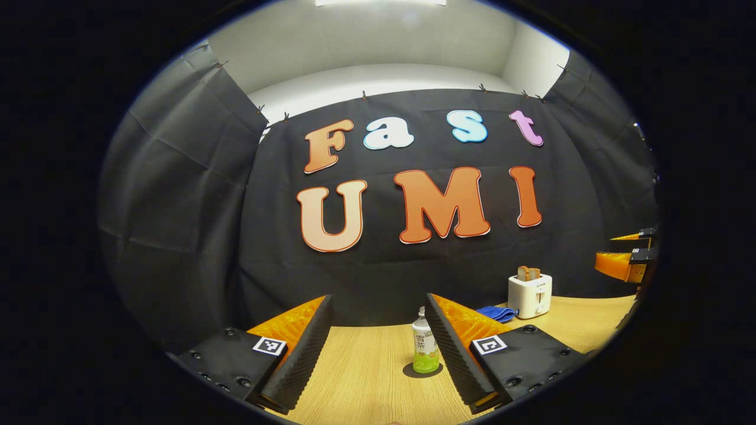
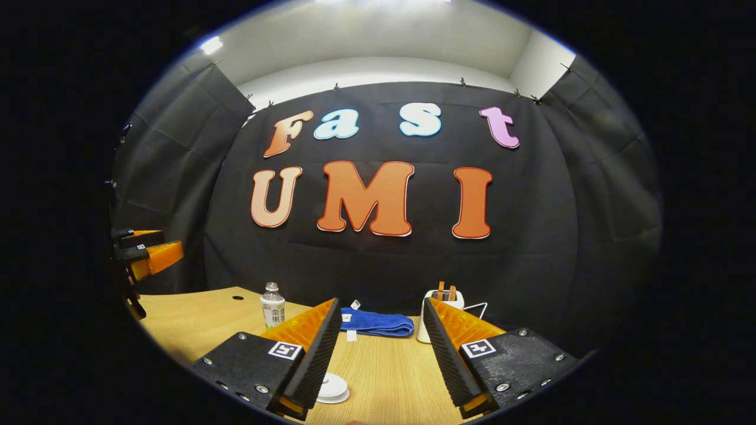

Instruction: Open the teacup lid with one hand, grasp the water bottle and pour water into the teacup with the other hand; after pouring, place the water bottle on the coaster and then close the teacup lid.

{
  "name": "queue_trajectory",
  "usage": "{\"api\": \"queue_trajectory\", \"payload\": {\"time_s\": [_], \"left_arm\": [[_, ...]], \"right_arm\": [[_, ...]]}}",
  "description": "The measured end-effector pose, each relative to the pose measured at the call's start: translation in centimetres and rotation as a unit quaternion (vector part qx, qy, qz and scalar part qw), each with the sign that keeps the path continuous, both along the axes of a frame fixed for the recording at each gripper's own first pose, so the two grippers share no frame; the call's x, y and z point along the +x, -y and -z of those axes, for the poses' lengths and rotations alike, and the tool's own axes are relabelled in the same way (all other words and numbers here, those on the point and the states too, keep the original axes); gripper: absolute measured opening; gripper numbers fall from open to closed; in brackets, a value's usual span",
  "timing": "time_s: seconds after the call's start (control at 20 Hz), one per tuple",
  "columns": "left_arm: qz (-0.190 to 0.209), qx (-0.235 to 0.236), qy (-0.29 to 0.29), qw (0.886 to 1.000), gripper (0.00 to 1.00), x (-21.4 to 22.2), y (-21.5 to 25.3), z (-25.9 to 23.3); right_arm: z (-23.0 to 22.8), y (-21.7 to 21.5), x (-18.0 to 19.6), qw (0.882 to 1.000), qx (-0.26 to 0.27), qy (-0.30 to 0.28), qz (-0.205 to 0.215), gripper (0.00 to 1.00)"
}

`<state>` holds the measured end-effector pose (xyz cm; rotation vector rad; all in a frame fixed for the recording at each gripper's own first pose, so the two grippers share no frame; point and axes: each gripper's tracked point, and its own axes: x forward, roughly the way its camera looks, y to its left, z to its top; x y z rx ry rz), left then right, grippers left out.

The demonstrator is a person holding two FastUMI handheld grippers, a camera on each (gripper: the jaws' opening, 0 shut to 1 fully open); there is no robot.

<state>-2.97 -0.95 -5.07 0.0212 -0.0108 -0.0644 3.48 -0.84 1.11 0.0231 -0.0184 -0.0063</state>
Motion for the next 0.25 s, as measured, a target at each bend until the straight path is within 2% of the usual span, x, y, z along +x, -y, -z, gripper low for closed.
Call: {"api": "queue_trajectory", "payload": {"time_s": [0.25], "left_arm": [[-0.004,0.006,0.001,1.0,0.97,-0.15,-0.19,-0.12]], "right_arm": [[0.23,-0.16,-0.02,1.0,0.001,-0.005,-0.002,0.83]]}}
